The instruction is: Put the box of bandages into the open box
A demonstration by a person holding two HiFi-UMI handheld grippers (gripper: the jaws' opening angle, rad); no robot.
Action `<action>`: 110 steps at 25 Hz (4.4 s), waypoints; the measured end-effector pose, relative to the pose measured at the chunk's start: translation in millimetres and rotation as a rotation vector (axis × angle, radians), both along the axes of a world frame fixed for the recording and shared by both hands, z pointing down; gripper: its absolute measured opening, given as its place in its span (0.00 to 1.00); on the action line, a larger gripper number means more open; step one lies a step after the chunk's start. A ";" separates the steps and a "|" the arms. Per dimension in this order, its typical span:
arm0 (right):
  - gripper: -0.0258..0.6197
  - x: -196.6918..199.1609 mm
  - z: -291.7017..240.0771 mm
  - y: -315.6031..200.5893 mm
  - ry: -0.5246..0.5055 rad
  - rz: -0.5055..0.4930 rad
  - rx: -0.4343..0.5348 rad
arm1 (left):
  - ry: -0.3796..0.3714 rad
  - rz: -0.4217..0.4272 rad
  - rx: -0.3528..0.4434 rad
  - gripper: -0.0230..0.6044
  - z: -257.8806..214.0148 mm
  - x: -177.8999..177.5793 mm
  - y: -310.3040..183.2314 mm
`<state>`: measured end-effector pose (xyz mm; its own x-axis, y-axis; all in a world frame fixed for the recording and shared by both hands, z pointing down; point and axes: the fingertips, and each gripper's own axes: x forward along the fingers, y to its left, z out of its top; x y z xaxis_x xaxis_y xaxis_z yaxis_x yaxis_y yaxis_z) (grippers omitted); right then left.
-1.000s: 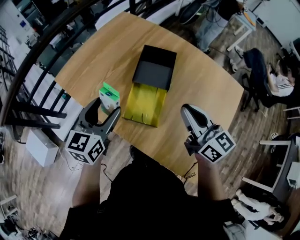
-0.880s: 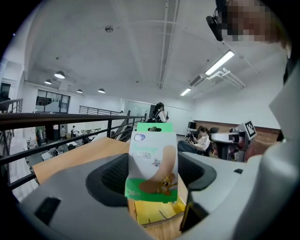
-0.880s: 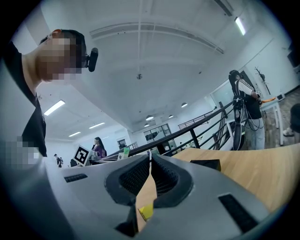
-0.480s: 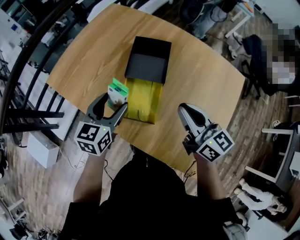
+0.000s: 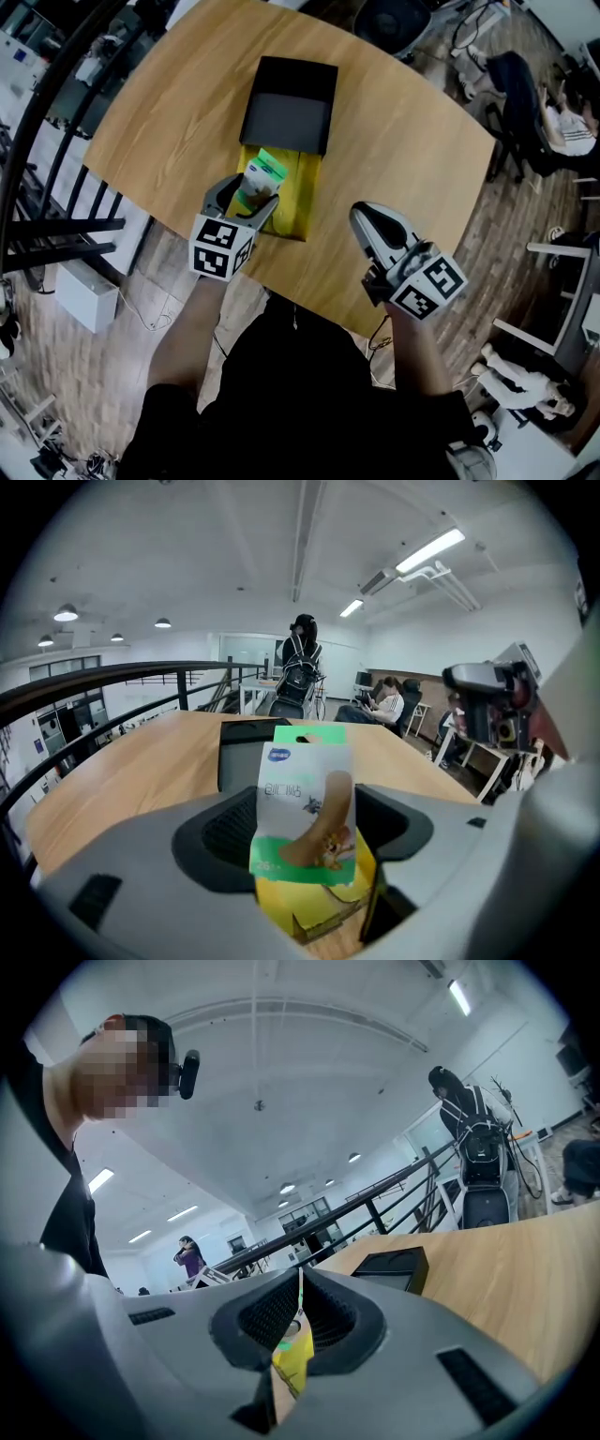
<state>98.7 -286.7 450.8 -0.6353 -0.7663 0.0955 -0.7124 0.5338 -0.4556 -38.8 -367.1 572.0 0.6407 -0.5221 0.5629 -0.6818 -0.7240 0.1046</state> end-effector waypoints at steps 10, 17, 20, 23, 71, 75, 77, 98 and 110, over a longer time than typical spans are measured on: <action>0.10 -1.9 9.2 0.0 -0.010 -0.013 -0.023 | -0.172 0.064 -0.067 0.56 68.8 12.6 -4.6; 0.10 -4.9 11.8 2.2 -0.012 -0.032 -0.036 | -0.254 0.135 -0.081 0.56 93.2 27.9 -6.8; 0.10 -5.9 12.9 4.0 -0.013 -0.038 -0.042 | -0.298 0.167 -0.091 0.56 105.3 31.1 -7.2; 0.10 -6.7 13.7 8.7 -0.015 -0.047 -0.048 | -0.342 0.187 -0.115 0.56 118.0 31.0 -5.6; 0.10 -23.2 -103.9 20.3 0.048 -0.163 0.246 | 0.043 -0.223 0.203 0.28 -133.3 -69.7 40.8; 0.09 -29.3 -117.4 7.8 0.061 -0.126 0.269 | 0.085 -0.232 0.255 0.27 -162.9 -81.3 44.2; 0.09 -34.4 -125.7 5.3 0.053 -0.115 0.278 | 0.101 -0.239 0.276 0.26 -174.3 -88.6 47.1; 0.09 -57.6 -155.2 26.1 0.152 -0.093 0.399 | 0.210 -0.406 0.409 0.18 -226.6 -169.8 68.2; 0.09 -57.5 -158.2 21.2 0.206 -0.101 0.434 | 0.208 -0.404 0.414 0.17 -222.2 -164.7 70.5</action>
<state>41.2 -265.6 292.7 -0.7096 -0.6991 -0.0873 -0.6996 0.7139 -0.0308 -203.5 -296.5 349.7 0.4212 -0.8951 0.1462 -0.9063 -0.4215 0.0302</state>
